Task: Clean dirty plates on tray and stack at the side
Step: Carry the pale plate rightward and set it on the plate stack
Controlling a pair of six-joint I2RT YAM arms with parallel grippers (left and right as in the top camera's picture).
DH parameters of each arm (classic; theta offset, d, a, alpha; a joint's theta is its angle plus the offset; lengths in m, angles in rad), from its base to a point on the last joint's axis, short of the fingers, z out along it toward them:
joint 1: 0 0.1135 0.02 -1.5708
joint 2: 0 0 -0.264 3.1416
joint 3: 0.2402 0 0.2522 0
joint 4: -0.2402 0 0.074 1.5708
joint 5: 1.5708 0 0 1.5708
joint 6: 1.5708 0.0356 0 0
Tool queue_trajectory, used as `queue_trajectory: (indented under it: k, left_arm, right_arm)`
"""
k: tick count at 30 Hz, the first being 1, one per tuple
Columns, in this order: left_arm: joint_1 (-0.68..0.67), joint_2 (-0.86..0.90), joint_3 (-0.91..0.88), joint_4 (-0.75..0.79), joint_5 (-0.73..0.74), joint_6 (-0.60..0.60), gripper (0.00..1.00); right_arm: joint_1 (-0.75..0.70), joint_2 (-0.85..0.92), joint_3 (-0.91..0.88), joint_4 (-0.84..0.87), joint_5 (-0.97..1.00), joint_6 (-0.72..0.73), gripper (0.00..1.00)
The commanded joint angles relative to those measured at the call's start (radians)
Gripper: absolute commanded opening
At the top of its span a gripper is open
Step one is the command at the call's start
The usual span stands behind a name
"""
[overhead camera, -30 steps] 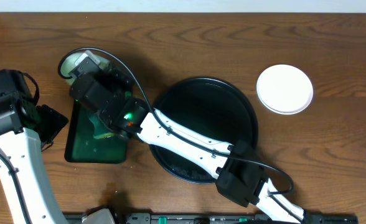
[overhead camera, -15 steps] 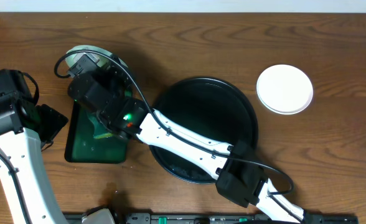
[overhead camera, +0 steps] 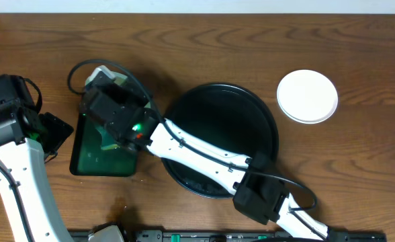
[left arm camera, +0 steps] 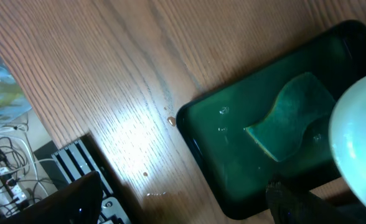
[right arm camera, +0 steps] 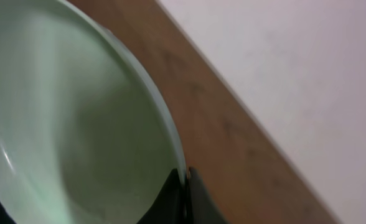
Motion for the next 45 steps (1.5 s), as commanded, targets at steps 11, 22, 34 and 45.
queue_trajectory:
  k: [11, 22, 34, 45]
  left_arm:
    - [-0.001, 0.017, 0.006, 0.017, 0.063, 0.037, 0.85]
    - [-0.218, 0.189, 0.006, 0.089, 0.138, 0.182, 0.84]
    - [-0.560, 0.334, 0.006, 0.216, 0.137, 0.187, 0.85]
    - [-0.628, 0.347, 0.006, 0.233, 0.137, 0.187, 0.85]
  right_arm:
    - [-0.280, -0.092, 0.113, -0.344, -0.410, 0.454, 0.01]
    - [-0.692, -0.092, 0.239, -0.752, -0.642, 0.521, 0.01]
    - [-1.046, -0.091, 0.206, -1.043, -0.533, 0.558, 0.01]
    - [-1.172, -0.096, -0.126, -0.956, -0.559, 0.552, 0.01]
